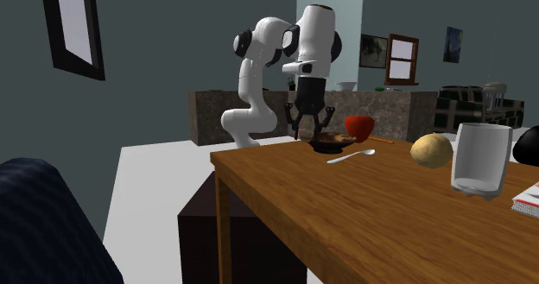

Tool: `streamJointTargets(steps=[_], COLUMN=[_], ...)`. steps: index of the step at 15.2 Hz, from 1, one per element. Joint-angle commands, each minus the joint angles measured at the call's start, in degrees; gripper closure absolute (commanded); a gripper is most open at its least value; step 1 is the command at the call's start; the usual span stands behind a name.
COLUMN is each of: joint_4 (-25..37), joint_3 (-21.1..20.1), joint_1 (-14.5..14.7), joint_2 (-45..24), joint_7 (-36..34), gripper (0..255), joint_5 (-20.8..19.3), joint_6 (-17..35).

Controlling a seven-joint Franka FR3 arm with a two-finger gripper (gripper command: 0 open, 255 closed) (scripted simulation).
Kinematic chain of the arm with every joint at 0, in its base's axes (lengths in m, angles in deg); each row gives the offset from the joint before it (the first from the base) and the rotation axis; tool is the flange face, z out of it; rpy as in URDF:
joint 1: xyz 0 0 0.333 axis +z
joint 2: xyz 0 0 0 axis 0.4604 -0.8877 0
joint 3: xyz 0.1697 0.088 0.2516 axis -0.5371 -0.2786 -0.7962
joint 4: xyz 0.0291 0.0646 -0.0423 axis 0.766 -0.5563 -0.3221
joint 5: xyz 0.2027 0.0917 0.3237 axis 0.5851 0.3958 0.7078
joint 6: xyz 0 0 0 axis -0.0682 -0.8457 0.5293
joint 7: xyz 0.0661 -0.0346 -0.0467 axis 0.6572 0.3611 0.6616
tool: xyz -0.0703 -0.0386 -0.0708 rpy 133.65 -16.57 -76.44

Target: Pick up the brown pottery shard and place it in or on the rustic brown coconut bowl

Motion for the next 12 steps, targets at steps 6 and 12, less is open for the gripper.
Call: streamJointTargets(steps=[6, 12], joint_4=[4.95, 3.84], joint_3=[0.72, -1.27], joint_1=[-0.18, 2.34], joint_2=[0.61, 5.05], joint_7=[0.47, -2.9], gripper=[255, 255], joint_5=[-0.09, 2.75], joint_6=[-5.53, -8.43])
